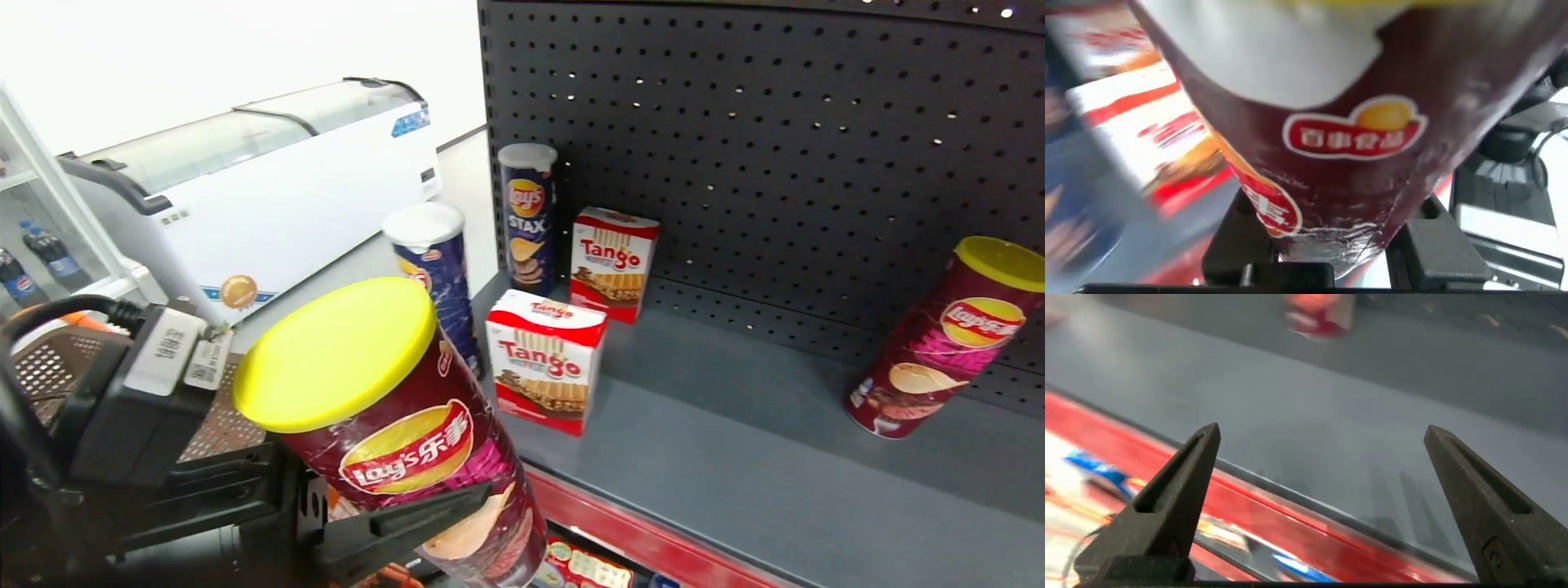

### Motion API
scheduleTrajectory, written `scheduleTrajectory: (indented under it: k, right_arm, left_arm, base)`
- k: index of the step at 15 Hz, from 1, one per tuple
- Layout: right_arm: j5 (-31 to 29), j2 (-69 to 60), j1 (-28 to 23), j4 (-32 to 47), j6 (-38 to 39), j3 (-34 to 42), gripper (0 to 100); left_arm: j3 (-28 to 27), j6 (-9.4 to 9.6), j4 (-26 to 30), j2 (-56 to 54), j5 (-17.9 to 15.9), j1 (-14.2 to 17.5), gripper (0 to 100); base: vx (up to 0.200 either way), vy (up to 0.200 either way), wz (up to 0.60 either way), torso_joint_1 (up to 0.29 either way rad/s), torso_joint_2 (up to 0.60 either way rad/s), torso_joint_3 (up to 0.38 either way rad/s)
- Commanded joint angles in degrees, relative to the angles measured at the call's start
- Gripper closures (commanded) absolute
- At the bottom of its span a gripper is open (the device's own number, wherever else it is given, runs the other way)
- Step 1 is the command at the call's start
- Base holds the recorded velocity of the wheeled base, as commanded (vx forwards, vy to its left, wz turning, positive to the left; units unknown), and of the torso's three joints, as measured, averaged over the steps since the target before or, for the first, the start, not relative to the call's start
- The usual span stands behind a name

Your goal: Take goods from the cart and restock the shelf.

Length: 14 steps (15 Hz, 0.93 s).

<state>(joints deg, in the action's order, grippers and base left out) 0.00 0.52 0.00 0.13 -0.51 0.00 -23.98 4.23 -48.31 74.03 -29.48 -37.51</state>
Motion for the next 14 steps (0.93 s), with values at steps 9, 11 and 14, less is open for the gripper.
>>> scheduleTrajectory:
  k: [9, 11, 14]
  right_arm:
    - [0.00, 0.00, 0.00, -0.05, 0.07, 0.00, 0]
    - [0.09, 0.09, 0.00, -0.05, -0.02, 0.00, 0]
    - [0.09, 0.00, 0.00, -0.13, -0.02, 0.00, 0]
  left_arm:
    - [-1.42, -0.01, -0.20, 2.61, -0.32, 0.60, 100]
    - [-1.42, 0.08, -0.20, 2.52, -0.32, 0.60, 100]
    - [-1.16, 0.08, -0.20, 2.43, -0.23, 1.21, 100]
  base:
    - [0.000, 0.000, -0.40, 0.002, 0.00, 0.001]
    - [0.000, 0.000, 0.00, 0.000, 0.00, 0.000]
    - [0.000, 0.000, 0.00, 0.000, 0.00, 0.000]
